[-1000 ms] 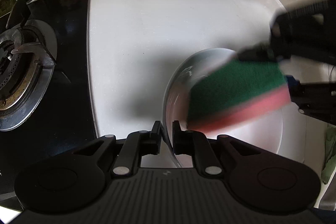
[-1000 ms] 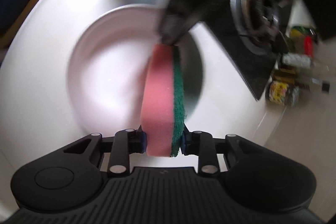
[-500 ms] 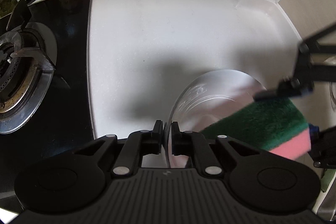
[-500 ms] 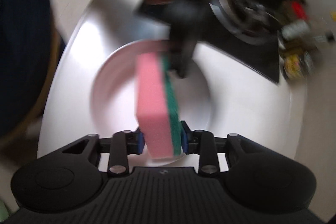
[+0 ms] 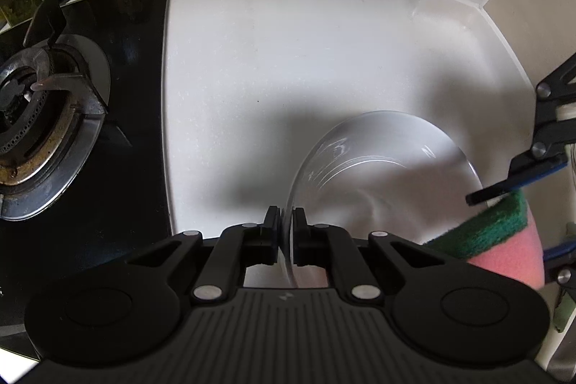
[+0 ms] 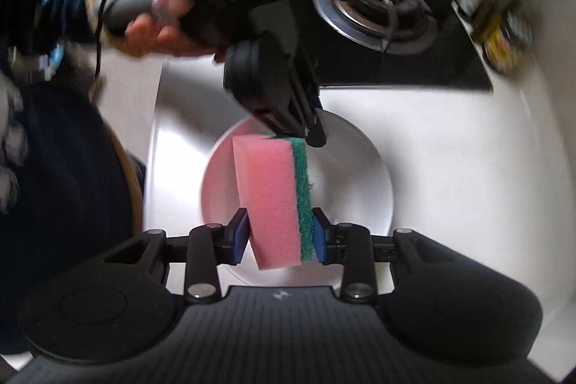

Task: Clean bowl
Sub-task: 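Scrub the bowl's inner wall near the left tool with the sponge while the left tool holds the rim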

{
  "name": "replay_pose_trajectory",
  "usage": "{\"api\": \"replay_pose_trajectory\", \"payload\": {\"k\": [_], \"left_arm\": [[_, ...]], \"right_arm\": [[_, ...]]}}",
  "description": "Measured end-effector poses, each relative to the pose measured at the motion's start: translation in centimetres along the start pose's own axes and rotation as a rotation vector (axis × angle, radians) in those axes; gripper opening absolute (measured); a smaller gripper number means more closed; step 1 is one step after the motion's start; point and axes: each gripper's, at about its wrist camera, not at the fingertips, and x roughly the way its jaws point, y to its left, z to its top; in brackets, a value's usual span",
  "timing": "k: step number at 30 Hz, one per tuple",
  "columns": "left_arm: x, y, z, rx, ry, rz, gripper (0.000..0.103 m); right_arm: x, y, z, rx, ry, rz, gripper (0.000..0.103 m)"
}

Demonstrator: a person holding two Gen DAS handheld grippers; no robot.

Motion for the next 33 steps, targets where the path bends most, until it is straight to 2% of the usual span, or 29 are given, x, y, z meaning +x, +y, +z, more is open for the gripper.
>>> {"api": "replay_pose_trajectory", "payload": {"k": [2, 4, 9, 12, 15, 18, 20, 22, 24, 29, 31, 33], "left_arm": [[-0.1, 0.0, 0.0, 0.001, -0.001, 0.0, 0.004], [-0.1, 0.0, -0.1, 0.0, 0.0, 0.002, 0.004], [-0.2, 0.2, -0.3, -0.007, 0.003, 0.0, 0.004], [-0.2, -0.2, -0.4, 0.006, -0.001, 0.017, 0.004], [-0.3, -0.4, -0.5, 0.016, -0.005, 0.03, 0.004], [-0.4, -0.5, -0.7, 0.02, -0.009, 0.042, 0.004], [-0.4, -0.2, -0.7, 0.002, -0.012, 0.03, 0.004], [-0.5, 0.1, -0.8, -0.009, -0.02, 0.03, 0.004], [-0.5, -0.2, -0.9, 0.006, -0.032, 0.063, 0.005], [-0.5, -0.4, -0.9, -0.003, -0.043, 0.092, 0.005], [-0.5, -0.4, -0.9, -0.007, -0.046, 0.094, 0.005], [-0.5, -0.5, -0.9, -0.005, -0.047, 0.099, 0.005]], "right_arm": [[0.9, -0.5, -0.6, 0.078, -0.023, 0.01, 0.028], [1.5, -1.1, -1.2, 0.149, -0.007, -0.013, 0.027], [0.5, -3.5, -1.3, 0.343, 0.087, -0.131, 0.027], [1.6, -2.9, 0.9, 0.289, 0.103, -0.189, 0.027], [2.5, -1.9, 3.1, 0.235, 0.08, -0.2, 0.028], [2.5, -1.6, 4.4, 0.246, 0.006, -0.165, 0.027], [2.5, -1.5, 4.5, 0.255, -0.026, -0.208, 0.026], [2.3, -2.1, 3.9, 0.324, -0.064, -0.224, 0.026], [1.8, -3.1, 2.8, 0.448, -0.092, -0.253, 0.026], [0.8, -4.1, 0.1, 0.635, -0.069, -0.322, 0.025], [0.2, -3.8, -0.8, 0.665, -0.059, -0.324, 0.025], [-1.0, -2.5, -1.2, 0.62, -0.067, -0.317, 0.026]]}}
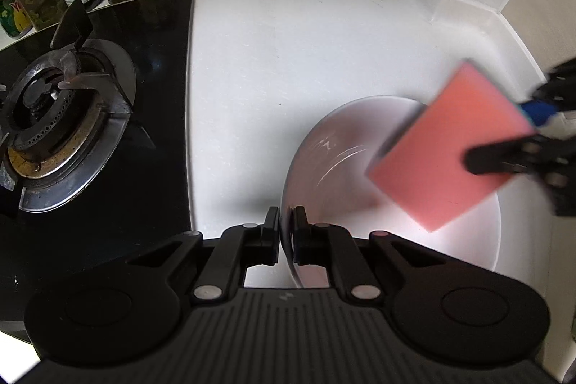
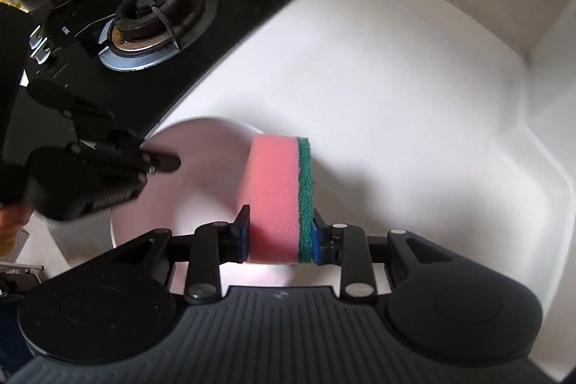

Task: Clean bowl
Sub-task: 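Scrub the bowl's inner wall near the left tool with the sponge while the left tool holds the rim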

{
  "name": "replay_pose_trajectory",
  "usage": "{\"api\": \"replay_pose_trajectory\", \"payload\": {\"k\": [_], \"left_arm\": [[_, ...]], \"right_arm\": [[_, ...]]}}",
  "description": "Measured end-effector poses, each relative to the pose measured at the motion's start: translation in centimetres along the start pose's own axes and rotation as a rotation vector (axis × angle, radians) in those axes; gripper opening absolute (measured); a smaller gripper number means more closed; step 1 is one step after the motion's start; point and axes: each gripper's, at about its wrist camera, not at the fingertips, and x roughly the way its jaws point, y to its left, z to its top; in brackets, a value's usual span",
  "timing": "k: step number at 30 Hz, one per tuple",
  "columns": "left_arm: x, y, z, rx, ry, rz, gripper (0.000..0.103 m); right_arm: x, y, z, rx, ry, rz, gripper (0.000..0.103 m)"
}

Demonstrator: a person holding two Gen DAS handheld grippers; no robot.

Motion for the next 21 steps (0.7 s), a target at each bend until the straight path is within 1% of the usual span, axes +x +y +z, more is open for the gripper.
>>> {"api": "replay_pose_trajectory", "payload": {"k": [1, 3, 4, 5, 6, 7, 9, 10, 11, 12, 13, 14, 15, 17, 20, 21], "left_arm": [[0.0, 0.0, 0.0, 0.002, 0.0, 0.001, 0.005], [0.0, 0.1, 0.1, 0.008, 0.004, -0.004, 0.005], [0.0, 0.2, 0.1, 0.011, 0.005, -0.008, 0.005], [0.0, 0.2, 0.2, 0.015, 0.006, -0.012, 0.005], [0.1, 0.3, 0.2, 0.023, 0.009, -0.017, 0.005], [0.1, 0.3, 0.3, 0.032, 0.01, -0.019, 0.005], [0.1, 0.4, 0.4, 0.049, 0.014, -0.021, 0.005], [0.2, 0.4, 0.5, 0.052, 0.016, -0.025, 0.005], [0.2, 0.5, 0.6, 0.054, 0.018, -0.028, 0.005], [0.3, 0.6, 0.7, 0.058, 0.021, -0.03, 0.005], [0.3, 0.5, 0.7, 0.063, 0.021, -0.028, 0.005], [0.3, 0.5, 0.7, 0.069, 0.019, -0.023, 0.005], [0.3, 0.4, 0.7, 0.074, 0.016, -0.017, 0.006], [0.3, 0.3, 0.6, 0.082, 0.011, -0.004, 0.007], [0.3, 0.2, 0.5, 0.084, 0.001, 0.012, 0.008], [0.3, 0.2, 0.5, 0.081, -0.002, 0.011, 0.008]], "right_arm": [[-0.1, 0.3, -0.2, -0.03, -0.007, 0.006, 0.026], [-1.7, 2.0, -0.8, -0.203, -0.054, 0.032, 0.026], [-2.0, 2.3, -0.9, -0.258, -0.072, 0.039, 0.026], [-2.3, 2.8, -1.0, -0.373, -0.108, 0.027, 0.026], [-2.4, 3.6, -1.2, -0.526, -0.136, 0.007, 0.026], [-2.4, 4.0, -1.3, -0.613, -0.151, 0.002, 0.026], [-1.3, 5.1, -1.8, -0.942, -0.185, -0.052, 0.026], [-0.9, 5.3, -1.9, -1.022, -0.187, -0.058, 0.026], [-0.3, 5.6, -2.1, -1.149, -0.203, -0.051, 0.026], [0.2, 5.9, -2.0, -1.238, -0.21, -0.041, 0.026], [0.6, 6.3, -1.8, -1.281, -0.213, -0.037, 0.026], [1.2, 6.6, -1.9, -1.363, -0.227, -0.038, 0.026], [1.8, 6.9, -1.9, -1.426, -0.214, -0.036, 0.026], [2.6, 7.1, -2.1, -1.485, -0.18, -0.041, 0.026], [3.3, 6.8, -2.9, -1.537, -0.081, -0.017, 0.025], [3.5, 6.7, -3.2, -1.52, -0.029, 0.004, 0.025]]}}
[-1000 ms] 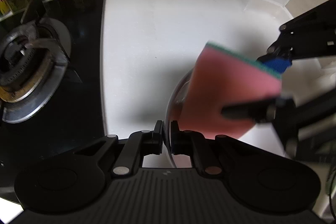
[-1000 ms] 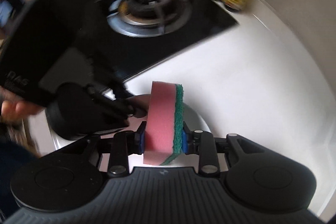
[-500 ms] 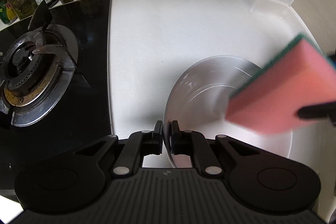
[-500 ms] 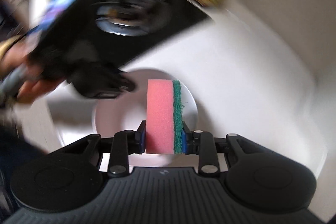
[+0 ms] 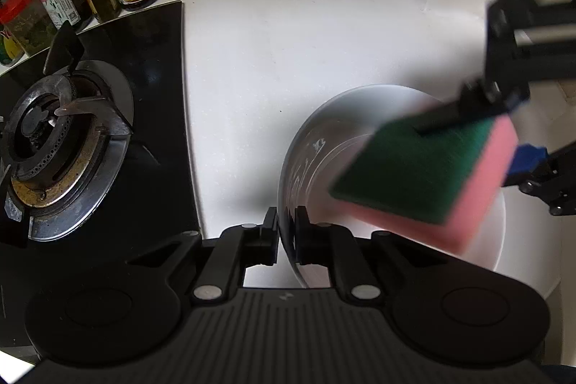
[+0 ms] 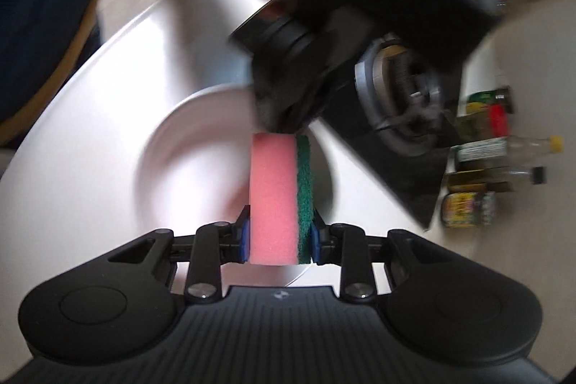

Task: Clean bowl
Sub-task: 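Scrub the bowl's inner wall near the left tool with the sponge while the left tool holds the rim, then sweep the sponge across the bowl bottom with the right tool while the left tool holds the rim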

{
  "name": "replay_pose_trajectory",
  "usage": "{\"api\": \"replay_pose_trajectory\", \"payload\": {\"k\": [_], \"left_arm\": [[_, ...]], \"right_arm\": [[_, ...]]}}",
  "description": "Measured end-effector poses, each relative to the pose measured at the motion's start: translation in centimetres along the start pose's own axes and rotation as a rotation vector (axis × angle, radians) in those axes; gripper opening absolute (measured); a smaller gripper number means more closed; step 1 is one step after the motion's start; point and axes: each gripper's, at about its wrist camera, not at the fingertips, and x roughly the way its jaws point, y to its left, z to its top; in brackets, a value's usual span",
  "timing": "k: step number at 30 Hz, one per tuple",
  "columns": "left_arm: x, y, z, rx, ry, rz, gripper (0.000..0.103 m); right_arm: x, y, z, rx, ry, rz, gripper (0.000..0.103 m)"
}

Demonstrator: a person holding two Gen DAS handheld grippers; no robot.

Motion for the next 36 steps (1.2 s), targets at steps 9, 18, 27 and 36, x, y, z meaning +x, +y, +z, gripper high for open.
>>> {"api": "replay_pose_trajectory", "payload": {"k": [9, 18, 27, 36], "left_arm": [[0.3, 0.3, 0.8, -0.03, -0.017, -0.011, 0.018], [0.4, 0.4, 1.3, 0.01, 0.036, -0.029, 0.009], [-0.7, -0.3, -0.9, 0.025, 0.062, 0.014, 0.017], [1.2, -1.5, 1.2, -0.004, -0.039, 0.025, 0.023]], "right_arm": [[-1.6, -1.6, -1.3, 0.485, -0.08, 0.26, 0.025], [-2.9, -3.1, -2.0, 0.366, -0.085, 0.041, 0.025], [-0.5, -2.2, -1.2, 0.176, -0.016, 0.081, 0.024], [-0.8, -0.8, -1.5, 0.479, 0.032, 0.164, 0.025]]}}
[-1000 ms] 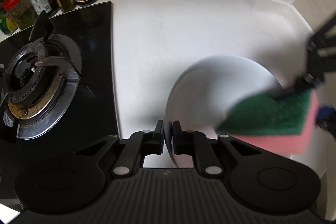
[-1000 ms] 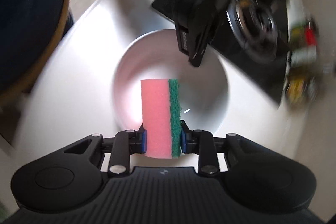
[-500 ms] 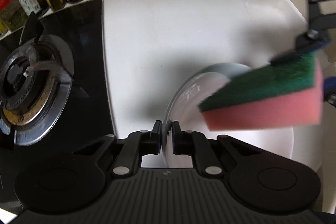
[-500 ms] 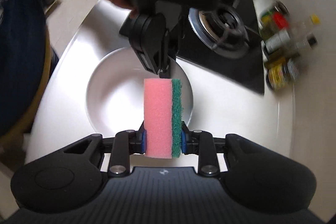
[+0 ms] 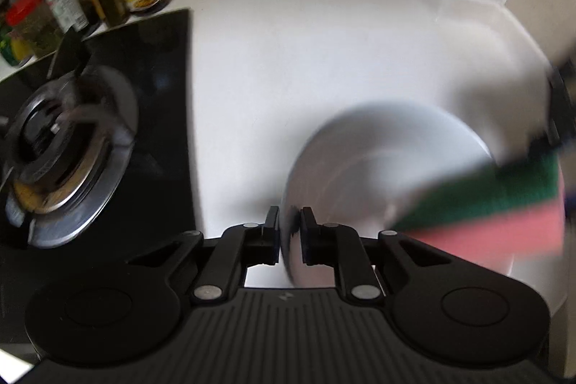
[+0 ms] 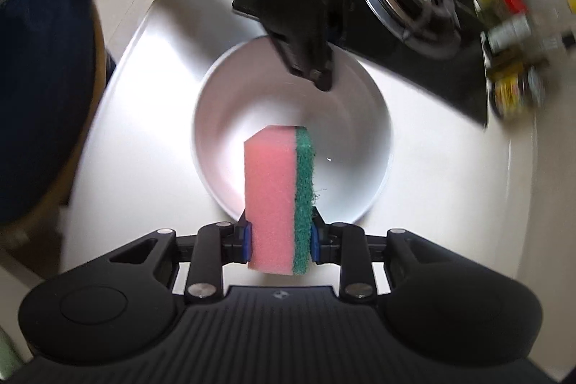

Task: Clean bowl
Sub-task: 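Sweep the sponge across the bowl bottom with the right tool while the left tool holds the rim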

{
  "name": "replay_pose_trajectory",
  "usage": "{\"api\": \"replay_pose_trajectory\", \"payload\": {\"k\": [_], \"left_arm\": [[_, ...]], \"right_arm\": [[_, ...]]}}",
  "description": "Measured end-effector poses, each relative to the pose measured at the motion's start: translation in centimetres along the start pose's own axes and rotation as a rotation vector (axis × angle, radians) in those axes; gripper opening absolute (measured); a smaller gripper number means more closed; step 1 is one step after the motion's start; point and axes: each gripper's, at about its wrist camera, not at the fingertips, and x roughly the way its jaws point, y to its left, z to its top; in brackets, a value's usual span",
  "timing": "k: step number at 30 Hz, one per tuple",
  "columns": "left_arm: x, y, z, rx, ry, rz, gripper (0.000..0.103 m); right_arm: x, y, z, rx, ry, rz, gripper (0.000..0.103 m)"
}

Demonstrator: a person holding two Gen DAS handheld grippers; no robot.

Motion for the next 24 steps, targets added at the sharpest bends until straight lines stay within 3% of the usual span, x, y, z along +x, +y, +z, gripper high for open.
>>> {"api": "replay_pose_trajectory", "payload": {"k": [5, 6, 10, 16, 20, 24], "left_arm": [[1.3, -2.0, 1.5, 0.056, -0.022, 0.005, 0.031], [1.4, -2.2, 1.9, 0.062, -0.023, 0.002, 0.031], [1.6, -2.2, 2.4, 0.069, -0.007, -0.007, 0.022], [0.9, -1.2, 2.1, 0.02, 0.05, -0.044, 0.011], [-0.3, -1.3, 0.9, 0.012, 0.059, -0.043, 0.007], [-1.4, -0.4, -0.5, -0.036, 0.053, -0.09, 0.017]], "right_arm": [[-1.4, -0.2, -1.1, 0.276, -0.155, 0.107, 0.025], [-1.8, -0.3, -1.7, 0.339, -0.203, 0.118, 0.025], [-3.1, -0.9, -3.2, 0.392, -0.241, 0.1, 0.025], [-3.4, -1.9, -3.4, 0.232, -0.112, -0.17, 0.025], [-0.6, -2.3, -1.0, 0.077, -0.068, -0.209, 0.025], [2.3, -1.2, 0.9, -0.072, 0.027, -0.208, 0.025]]}}
